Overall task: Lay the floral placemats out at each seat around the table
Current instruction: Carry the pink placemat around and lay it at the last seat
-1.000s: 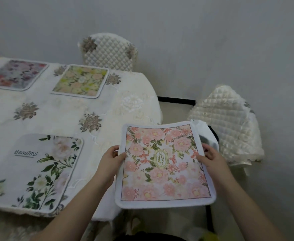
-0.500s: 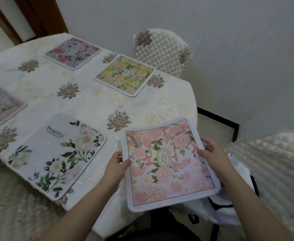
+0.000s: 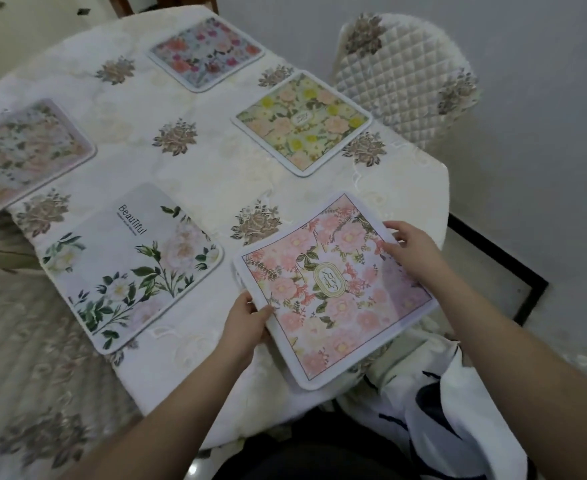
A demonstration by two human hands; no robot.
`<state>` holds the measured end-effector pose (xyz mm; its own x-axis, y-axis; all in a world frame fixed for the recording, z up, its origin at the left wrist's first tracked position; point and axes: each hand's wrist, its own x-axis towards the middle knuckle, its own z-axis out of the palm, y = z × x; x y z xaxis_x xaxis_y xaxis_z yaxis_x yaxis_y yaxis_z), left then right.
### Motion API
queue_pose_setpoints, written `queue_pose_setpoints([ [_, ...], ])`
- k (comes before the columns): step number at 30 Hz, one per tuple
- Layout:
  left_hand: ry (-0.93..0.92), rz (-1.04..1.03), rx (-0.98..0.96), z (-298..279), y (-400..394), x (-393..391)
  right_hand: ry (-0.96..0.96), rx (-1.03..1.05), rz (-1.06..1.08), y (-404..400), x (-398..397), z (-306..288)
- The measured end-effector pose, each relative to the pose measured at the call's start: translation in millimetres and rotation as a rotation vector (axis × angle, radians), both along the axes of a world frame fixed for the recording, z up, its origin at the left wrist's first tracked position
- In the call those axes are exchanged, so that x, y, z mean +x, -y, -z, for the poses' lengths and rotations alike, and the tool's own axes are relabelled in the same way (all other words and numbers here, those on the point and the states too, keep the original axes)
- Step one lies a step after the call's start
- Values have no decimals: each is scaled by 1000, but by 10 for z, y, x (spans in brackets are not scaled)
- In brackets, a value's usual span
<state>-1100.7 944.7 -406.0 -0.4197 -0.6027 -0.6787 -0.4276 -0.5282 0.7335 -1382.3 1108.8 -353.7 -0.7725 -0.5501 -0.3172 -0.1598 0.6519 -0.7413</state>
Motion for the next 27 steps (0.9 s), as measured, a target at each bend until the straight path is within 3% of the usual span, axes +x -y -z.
queue_pose_setpoints([
  [7,29,-28,-5,32,-77,-69,-36,61,-122,316,-303,251],
  [19,223,144,-146,183,35,-95,-67,126,-154,406,-502,575],
  [24,544,515,-559,202,115,-66,-107,131,-146,408,-488,642],
  [27,616,497,-617,191,144,-16,-165,116,-167,418,-438,638],
])
